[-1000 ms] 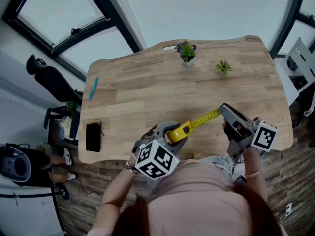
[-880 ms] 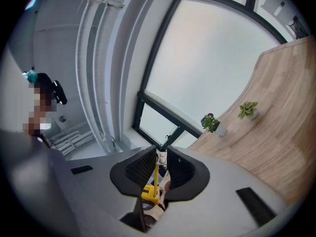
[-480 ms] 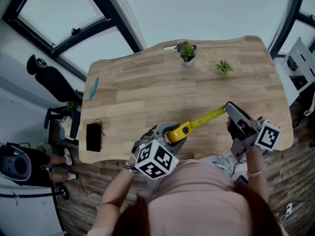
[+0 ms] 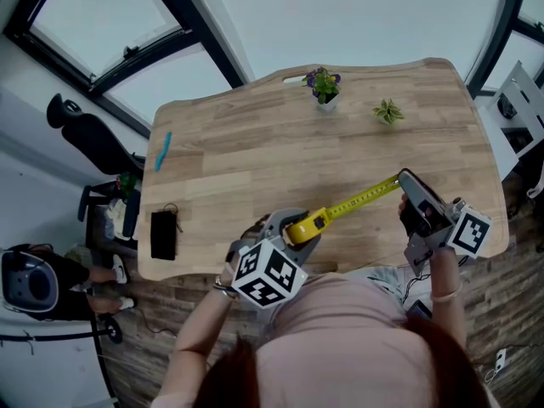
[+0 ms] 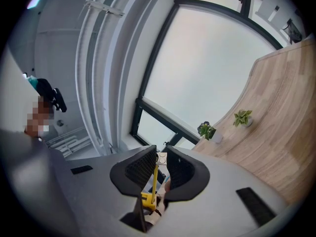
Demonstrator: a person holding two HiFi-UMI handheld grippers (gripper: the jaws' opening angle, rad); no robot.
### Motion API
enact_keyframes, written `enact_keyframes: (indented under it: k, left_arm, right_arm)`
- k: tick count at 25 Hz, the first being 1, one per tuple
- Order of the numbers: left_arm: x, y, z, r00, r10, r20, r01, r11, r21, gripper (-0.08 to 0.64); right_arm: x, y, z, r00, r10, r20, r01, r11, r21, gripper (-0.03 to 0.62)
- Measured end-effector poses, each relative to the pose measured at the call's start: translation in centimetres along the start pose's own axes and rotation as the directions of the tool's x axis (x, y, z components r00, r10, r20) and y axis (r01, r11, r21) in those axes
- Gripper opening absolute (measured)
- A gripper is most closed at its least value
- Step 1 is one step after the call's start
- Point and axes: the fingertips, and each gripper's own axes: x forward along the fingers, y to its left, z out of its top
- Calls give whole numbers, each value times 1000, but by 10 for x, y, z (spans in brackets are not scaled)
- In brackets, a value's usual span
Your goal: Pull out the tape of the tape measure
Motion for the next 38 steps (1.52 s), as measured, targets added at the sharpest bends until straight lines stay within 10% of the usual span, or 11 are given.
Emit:
enact_keyframes:
  k: [38]
  left_arm:
    - [-3, 2, -24, 998, -11, -60, 12, 1000, 6, 169]
  right_arm:
    - [-25, -12, 44, 993, -31, 112, 34, 999, -23, 58]
